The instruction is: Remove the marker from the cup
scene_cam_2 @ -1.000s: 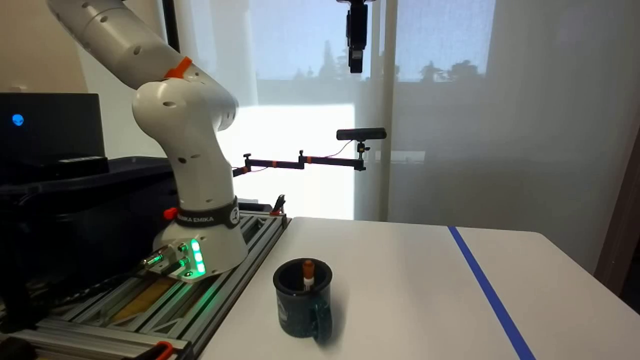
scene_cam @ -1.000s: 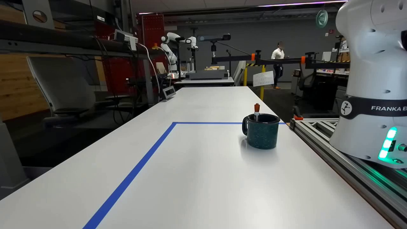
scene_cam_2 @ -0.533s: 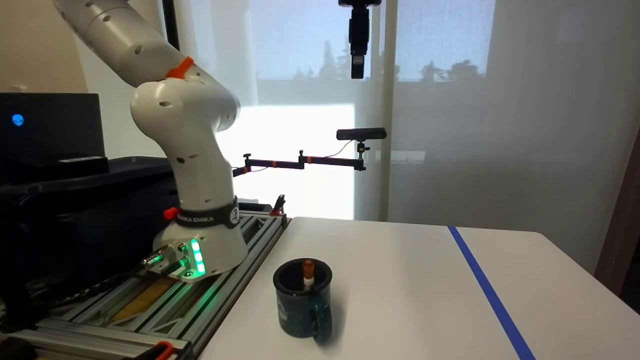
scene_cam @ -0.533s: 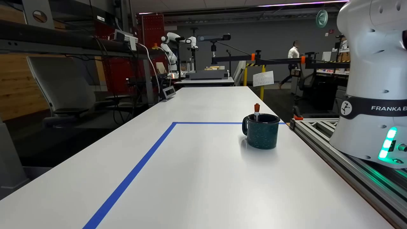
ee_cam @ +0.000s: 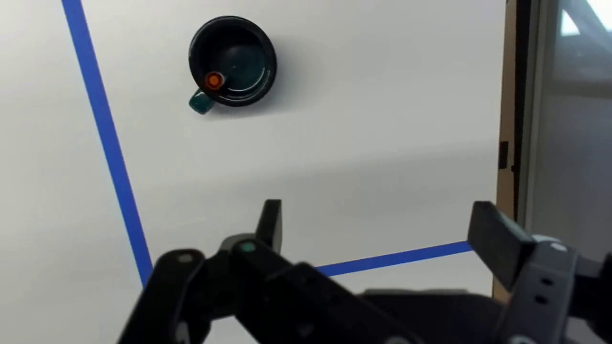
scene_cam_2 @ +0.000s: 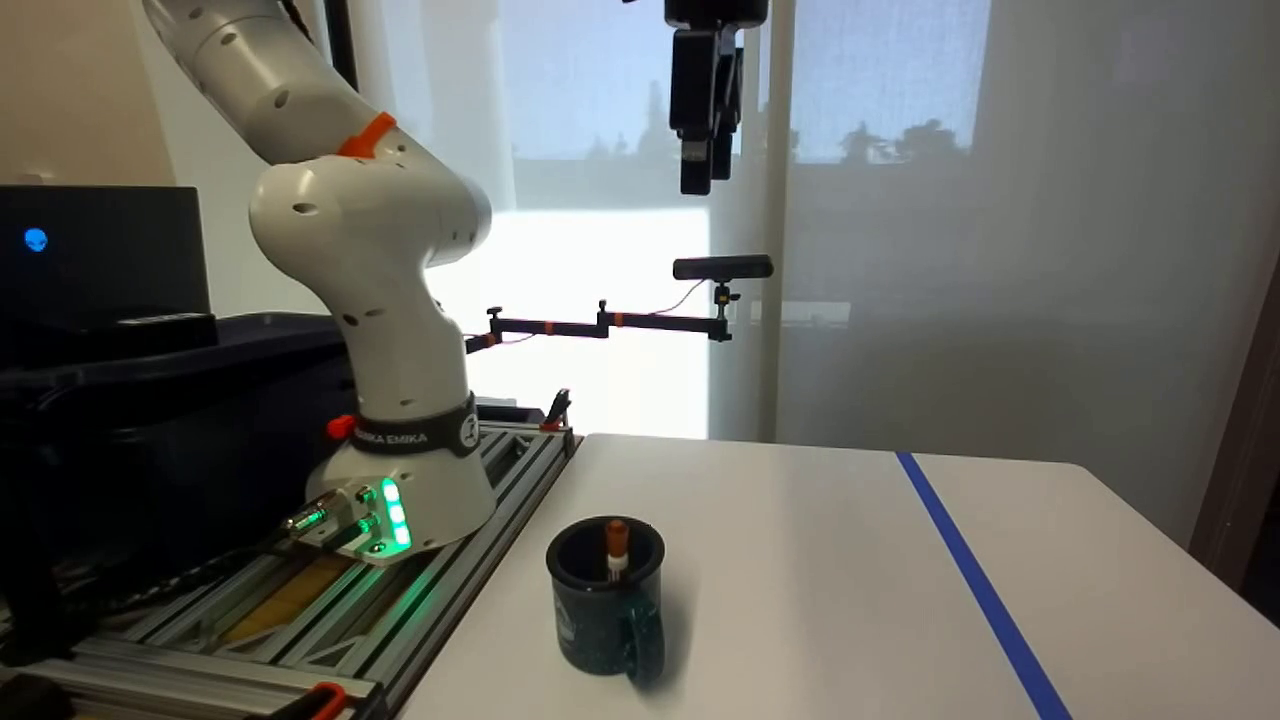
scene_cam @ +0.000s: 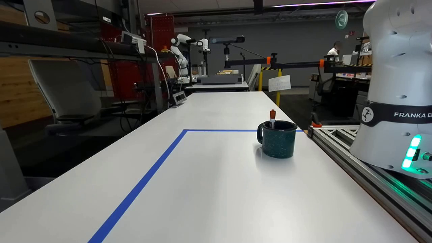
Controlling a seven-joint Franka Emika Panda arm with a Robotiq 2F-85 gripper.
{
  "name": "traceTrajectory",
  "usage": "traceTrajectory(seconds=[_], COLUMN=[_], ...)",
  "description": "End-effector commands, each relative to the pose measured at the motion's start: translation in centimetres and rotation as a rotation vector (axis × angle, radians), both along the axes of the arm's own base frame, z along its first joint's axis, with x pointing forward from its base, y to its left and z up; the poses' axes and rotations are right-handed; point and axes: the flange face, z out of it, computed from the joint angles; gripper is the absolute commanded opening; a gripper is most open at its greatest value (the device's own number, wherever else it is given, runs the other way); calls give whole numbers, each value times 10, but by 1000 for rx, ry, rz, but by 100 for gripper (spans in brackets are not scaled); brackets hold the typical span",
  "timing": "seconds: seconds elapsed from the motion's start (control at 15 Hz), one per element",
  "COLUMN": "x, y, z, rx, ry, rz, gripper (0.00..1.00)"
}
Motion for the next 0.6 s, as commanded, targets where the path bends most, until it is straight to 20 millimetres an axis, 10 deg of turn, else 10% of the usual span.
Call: traceTrajectory(seconds=[0.0, 0.53], x=[-9, -18], y=[-24, -49], z=[-25, -91], rx=[-40, -68], ry=[4, -5], rz=[-44, -57], gripper=[100, 100])
